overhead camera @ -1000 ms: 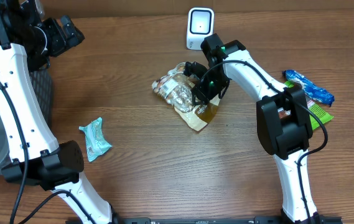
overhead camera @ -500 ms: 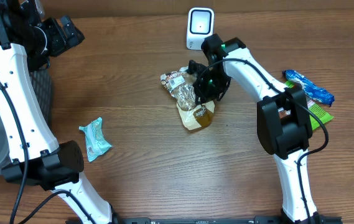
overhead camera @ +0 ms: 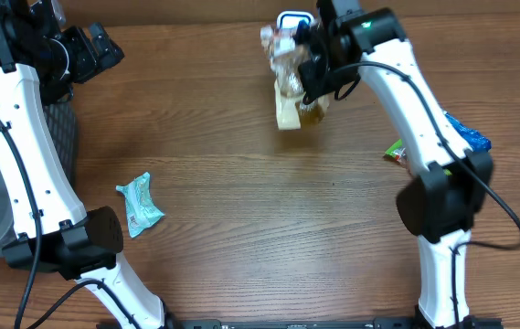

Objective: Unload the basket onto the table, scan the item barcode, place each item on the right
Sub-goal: 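Hold the pastry bag in front of the white scanner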

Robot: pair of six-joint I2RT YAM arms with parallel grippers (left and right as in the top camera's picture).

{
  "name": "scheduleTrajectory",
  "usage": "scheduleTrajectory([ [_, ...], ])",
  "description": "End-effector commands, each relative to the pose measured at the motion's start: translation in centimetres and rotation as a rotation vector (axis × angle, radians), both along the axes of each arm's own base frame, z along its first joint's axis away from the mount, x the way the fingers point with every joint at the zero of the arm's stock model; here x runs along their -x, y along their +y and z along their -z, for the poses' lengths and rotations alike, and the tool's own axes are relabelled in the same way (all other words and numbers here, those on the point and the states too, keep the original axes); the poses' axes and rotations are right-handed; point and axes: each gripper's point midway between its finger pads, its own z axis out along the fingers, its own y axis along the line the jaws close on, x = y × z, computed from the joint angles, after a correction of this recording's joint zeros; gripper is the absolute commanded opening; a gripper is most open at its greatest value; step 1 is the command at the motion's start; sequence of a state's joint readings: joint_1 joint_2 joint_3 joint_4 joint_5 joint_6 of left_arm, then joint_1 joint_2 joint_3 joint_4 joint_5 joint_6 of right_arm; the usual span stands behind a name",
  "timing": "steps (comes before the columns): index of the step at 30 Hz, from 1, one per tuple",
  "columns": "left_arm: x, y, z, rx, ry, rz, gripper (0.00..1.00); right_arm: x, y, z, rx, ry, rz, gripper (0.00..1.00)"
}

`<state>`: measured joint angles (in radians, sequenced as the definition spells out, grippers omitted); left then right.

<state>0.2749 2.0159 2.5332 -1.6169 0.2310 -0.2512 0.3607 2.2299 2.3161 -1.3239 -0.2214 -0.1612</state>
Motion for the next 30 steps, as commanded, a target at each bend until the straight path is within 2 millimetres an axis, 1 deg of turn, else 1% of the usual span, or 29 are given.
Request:
scheduleTrajectory([
  [1,0.2,-0.5,-1.0,-0.022,-0.029,0.026,1.00,0.1,-0.9,-10.2,-0.040,-0.265,0.024,0.04],
  [5,0.2,-0.5,-1.0,-0.022,-0.029,0.026,1.00,1.1,-1.2,-15.4,-0.092,-0.390,0.026,0.04],
  [6,0.2,-0.5,-1.0,-0.022,-0.029,0.026,1.00,1.4,-1.2,-16.4,-0.107,-0.410,0.022,0.04],
  [9,0.2,-0.5,-1.0,-0.022,-0.029,0.026,1.00,2.7,-0.4,-18.4,-0.167,-0.442,-0.042,0.04],
  [12,0.2,-0.5,-1.0,-0.022,-0.029,0.026,1.00,3.6,0.2,-19.2,-0.209,-0.440,-0.073,0.04],
  [18,0.2,-0.5,-1.0,-0.022,-0.029,0.026,1.00,3.7,0.1,-19.0,-0.208,-0.430,-0.067,0.04],
  [21,0.2,-0.5,-1.0,-0.022,-0.029,0.026,1.00,3.1,-0.8,-18.8,-0.171,-0.436,-0.007,0.04],
  [24,0.2,-0.5,-1.0,-0.022,-0.029,0.026,1.00,1.5,-2.8,-17.9,-0.061,-0.465,0.129,0.04],
  [26,0.2,-0.5,-1.0,-0.022,-0.029,0.027,1.00,0.1,-4.6,-16.9,0.050,-0.498,0.249,0.04],
  [28,0.2,-0.5,-1.0,-0.022,-0.029,0.026,1.00,-1.2,-5.8,-16.1,0.136,-0.526,0.336,0.04],
  [29,0.2,-0.5,-1.0,-0.022,-0.029,0.026,1.00,-2.0,-6.4,-15.5,0.184,-0.543,0.377,0.04],
  [30,0.2,-0.5,-1.0,-0.022,-0.029,0.026,1.00,-3.3,-7.2,-14.3,0.268,-0.566,0.427,0.04],
])
